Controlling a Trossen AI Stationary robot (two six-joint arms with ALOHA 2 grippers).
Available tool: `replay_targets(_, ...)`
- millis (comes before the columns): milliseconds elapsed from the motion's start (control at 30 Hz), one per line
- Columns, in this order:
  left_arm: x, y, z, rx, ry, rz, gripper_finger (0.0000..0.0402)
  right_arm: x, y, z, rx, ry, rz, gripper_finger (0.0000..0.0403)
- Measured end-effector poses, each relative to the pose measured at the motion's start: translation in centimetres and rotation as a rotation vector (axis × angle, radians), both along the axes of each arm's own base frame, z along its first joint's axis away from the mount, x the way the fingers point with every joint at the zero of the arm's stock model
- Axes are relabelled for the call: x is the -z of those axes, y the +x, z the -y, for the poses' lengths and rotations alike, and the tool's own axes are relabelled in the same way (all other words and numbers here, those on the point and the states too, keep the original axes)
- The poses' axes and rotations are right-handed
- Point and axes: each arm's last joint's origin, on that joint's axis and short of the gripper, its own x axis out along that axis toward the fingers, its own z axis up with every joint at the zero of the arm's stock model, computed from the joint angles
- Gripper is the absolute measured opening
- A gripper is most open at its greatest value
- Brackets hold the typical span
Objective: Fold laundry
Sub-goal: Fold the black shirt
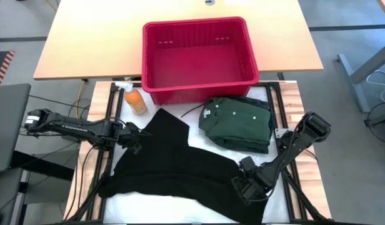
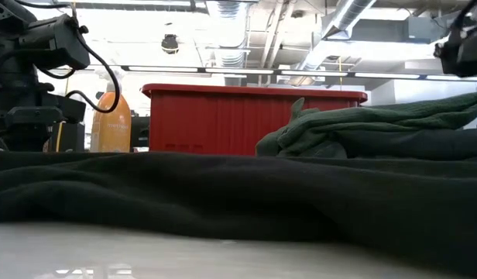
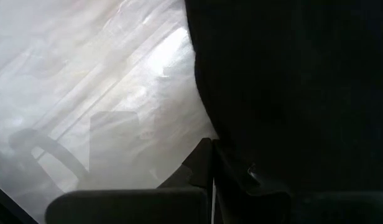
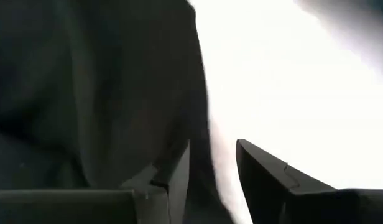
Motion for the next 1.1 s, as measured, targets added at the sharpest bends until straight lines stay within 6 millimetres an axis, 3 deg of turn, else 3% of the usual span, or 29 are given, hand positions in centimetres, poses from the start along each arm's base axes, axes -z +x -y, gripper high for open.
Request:
replay_targets(300,0.0,0.0,0.0,-0.004,0.007,0.000,0.0000,2.8,-0.1,-0.2,0.009,0.108,0.100,0.0148)
replay_targets(367,0.0,0.0,0.0,-0.005,0.010,0.001,0.0000,3.0,-0.2,0.1,0.008,0.109,0.102,0.0124)
replay_targets(467,0.0,0.0,0.0,-0.005,0.012,0.001,0.0000,2.9,-0.4,0.4,-0.012,0.075,0.063,0.0056)
replay_targets(567,0.0,0.0,0.0,-0.005,0.012,0.001,0.0000,1.5,-0.7,0.6,-0.021,0.022,-0.003,0.0016)
replay_targets(800,0.0,0.0,0.0,-0.006,0.016,0.000,0.0000,-4.6,-1.0,1.1,0.029,-0.185,-0.213,0.0013)
replay_targets(933,0.0,0.0,-0.1,-0.009,0.026,0.002,0.0000,-4.1,-0.8,1.1,0.032,-0.223,-0.282,0.0026)
replay_targets(1100,0.0,0.0,-0.1,-0.010,0.030,0.002,0.0000,-2.7,-0.3,0.7,0.023,-0.159,-0.334,0.0087)
